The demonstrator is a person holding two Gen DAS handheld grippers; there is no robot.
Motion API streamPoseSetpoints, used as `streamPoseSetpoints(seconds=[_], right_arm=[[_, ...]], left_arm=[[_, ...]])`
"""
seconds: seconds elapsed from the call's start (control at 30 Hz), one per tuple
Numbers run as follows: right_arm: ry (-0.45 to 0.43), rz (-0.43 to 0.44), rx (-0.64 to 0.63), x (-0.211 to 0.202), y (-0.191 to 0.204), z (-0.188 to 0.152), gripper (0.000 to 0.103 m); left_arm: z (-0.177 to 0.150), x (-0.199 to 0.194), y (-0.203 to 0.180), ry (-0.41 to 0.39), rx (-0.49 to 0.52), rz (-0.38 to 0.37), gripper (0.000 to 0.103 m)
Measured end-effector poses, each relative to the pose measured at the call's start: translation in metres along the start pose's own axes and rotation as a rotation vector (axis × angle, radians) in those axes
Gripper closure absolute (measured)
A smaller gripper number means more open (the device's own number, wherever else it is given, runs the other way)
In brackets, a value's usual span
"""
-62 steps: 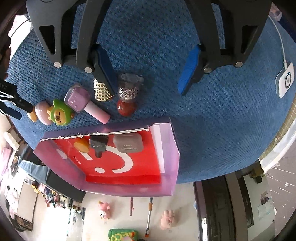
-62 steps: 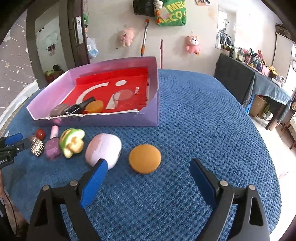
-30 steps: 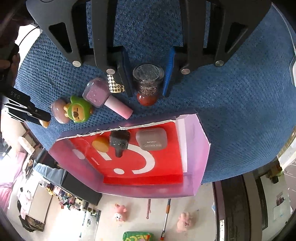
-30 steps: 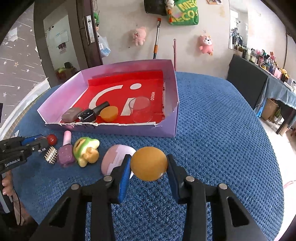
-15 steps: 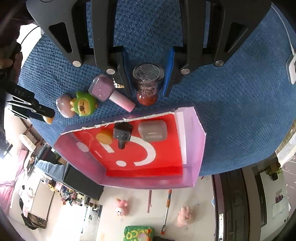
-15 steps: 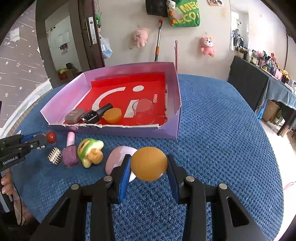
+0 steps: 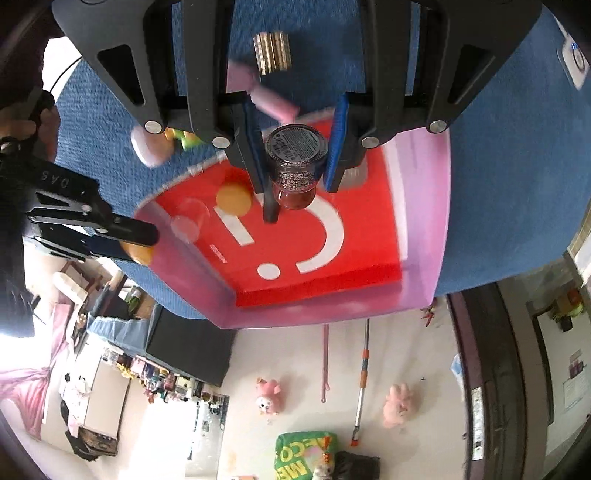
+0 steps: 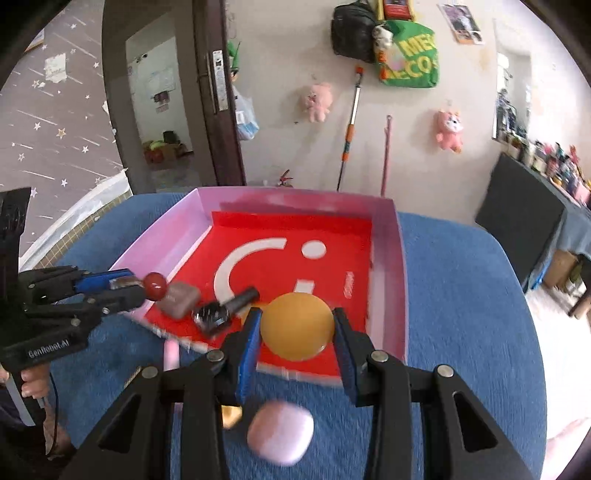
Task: Organize rigid objects
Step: 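Lift the sponge with the right tool while the left lifts the glitter bottle toward the box, then lower the sponge into the box with the right tool while the left lowers the glitter bottle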
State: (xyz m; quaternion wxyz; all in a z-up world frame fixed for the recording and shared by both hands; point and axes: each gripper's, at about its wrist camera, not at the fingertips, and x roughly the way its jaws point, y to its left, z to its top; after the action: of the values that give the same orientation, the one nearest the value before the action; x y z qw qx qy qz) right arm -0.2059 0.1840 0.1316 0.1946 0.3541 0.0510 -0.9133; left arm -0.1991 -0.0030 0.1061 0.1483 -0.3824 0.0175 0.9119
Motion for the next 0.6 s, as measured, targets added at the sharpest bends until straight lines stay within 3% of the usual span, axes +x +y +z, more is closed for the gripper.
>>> streamPoseSetpoints(seconds=[0.2,0.3,0.6], right_arm=[[0.096,0.033,-0.072,0.058,0.009,0.031,0.063],[0.169,0.068,-0.08,0.086,0.009,0.035,0.063],[0.296,0.043,-0.114,0.126,0.002,0.033,0.063]], left_arm=[[0.025,0.04,-0.003,0.06,0.057,0.015,0.074],[0.03,0.059,-0.002,0.098,0.072,0.018,0.074],[0.032,0.095,0.001,0.175,0.089,0.013,0.074]])
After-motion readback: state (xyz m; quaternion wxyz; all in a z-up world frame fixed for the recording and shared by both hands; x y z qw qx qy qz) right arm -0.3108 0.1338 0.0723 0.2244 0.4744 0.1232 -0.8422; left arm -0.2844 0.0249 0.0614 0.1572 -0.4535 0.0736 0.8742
